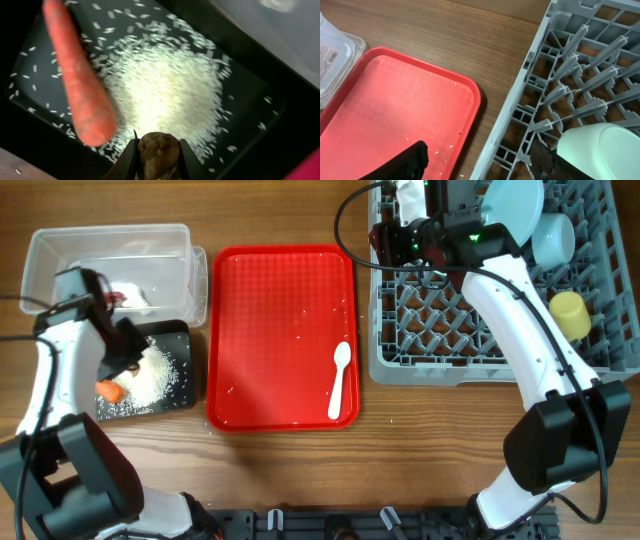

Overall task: Sort waste into correct bins and load items into the dishwasher rack
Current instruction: 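Carry the food scrap left and drop it onto the black tray, then move the right gripper over the white spoon on the red tray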

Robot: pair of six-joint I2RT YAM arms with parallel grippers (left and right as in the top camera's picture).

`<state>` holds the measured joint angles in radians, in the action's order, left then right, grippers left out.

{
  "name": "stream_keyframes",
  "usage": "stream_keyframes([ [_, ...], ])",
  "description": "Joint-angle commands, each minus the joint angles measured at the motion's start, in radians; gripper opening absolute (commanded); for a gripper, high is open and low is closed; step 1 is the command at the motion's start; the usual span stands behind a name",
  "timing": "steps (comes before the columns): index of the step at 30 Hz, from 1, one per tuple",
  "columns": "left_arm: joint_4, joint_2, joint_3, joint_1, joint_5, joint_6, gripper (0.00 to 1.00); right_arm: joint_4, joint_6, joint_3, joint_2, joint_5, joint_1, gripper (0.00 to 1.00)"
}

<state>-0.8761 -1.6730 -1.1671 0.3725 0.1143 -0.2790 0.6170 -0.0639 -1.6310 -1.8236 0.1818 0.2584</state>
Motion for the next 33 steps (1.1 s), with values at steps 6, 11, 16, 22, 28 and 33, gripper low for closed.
stream_keyframes([
  [6, 0.021, -0.08, -0.009, 0.051, -0.016, -0.028, 0.12, -0.002, 0.014, 0.003, 0.012, -0.009, -0.001, 0.68],
  [11, 0.024, -0.108, -0.009, 0.051, -0.016, -0.028, 0.3, 0.002, 0.014, 0.003, 0.012, -0.009, -0.001, 0.68],
  [16, 0.021, -0.107, -0.01, 0.05, -0.017, -0.028, 0.46, 0.002, 0.014, 0.003, 0.012, -0.009, -0.001, 0.69],
  [22, 0.018, -0.06, -0.01, 0.051, -0.111, -0.028, 0.58, 0.021, 0.013, 0.001, 0.012, -0.01, 0.006, 0.69],
  [28, 0.017, 0.072, -0.01, 0.051, -0.205, -0.028, 0.59, 0.078, 0.011, 0.0, 0.015, -0.101, 0.109, 0.71],
  [33, 0.016, 0.153, -0.01, 0.051, -0.211, -0.028, 0.66, 0.147, 0.079, 0.001, 0.014, -0.138, 0.243, 0.71],
])
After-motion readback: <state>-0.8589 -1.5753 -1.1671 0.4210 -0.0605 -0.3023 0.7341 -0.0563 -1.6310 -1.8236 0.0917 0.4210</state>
